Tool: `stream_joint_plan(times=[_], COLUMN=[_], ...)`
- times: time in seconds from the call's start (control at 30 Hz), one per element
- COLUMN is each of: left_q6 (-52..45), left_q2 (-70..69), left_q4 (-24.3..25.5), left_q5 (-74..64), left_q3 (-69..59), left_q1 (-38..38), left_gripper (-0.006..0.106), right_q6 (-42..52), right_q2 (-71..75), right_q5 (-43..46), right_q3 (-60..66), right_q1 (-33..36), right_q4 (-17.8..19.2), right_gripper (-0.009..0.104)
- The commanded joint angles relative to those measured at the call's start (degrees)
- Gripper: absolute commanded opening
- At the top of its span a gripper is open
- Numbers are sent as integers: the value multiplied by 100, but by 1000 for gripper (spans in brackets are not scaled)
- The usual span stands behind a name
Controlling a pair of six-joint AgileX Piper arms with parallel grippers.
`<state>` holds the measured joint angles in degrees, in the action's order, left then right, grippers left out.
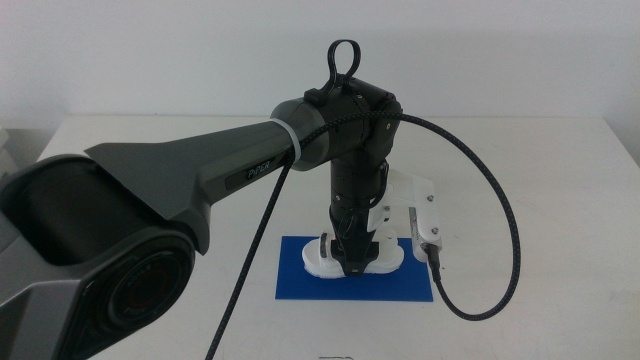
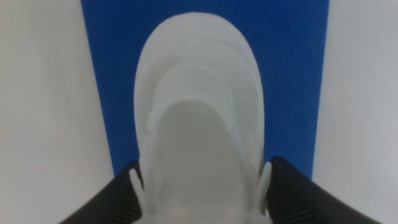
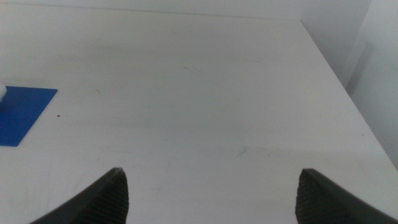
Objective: Use one arm to grab the shoe from the table and place it on the mat.
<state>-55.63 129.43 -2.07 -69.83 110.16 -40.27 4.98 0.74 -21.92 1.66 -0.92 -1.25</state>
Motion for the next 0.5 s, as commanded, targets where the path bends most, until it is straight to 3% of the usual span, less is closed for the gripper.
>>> stream_joint_plan(times=[0.0,0.03,0.07,0.23,0.47], left_q6=[-21,-21,-21,-21,52], left_q2=[-465,-465,-465,-465,-619], left_q4=[-54,-60,-60,-60,-8], left_q5=[-571,-566,-561,-504,-583], left_q3=[119,119,119,119,124], left_q1=[-24,-24,-24,-24,-24], left_gripper=[15,32,67,82,84], right_q6=[70,70,70,70,70], right_q2=[111,111,111,111,111], right_q5=[320,320,320,320,320], right_q3=[-106,-106,-106,-106,-106], right_q1=[13,13,13,13,13], right_q4=[48,48,48,48,48], right_gripper=[94,94,94,94,94])
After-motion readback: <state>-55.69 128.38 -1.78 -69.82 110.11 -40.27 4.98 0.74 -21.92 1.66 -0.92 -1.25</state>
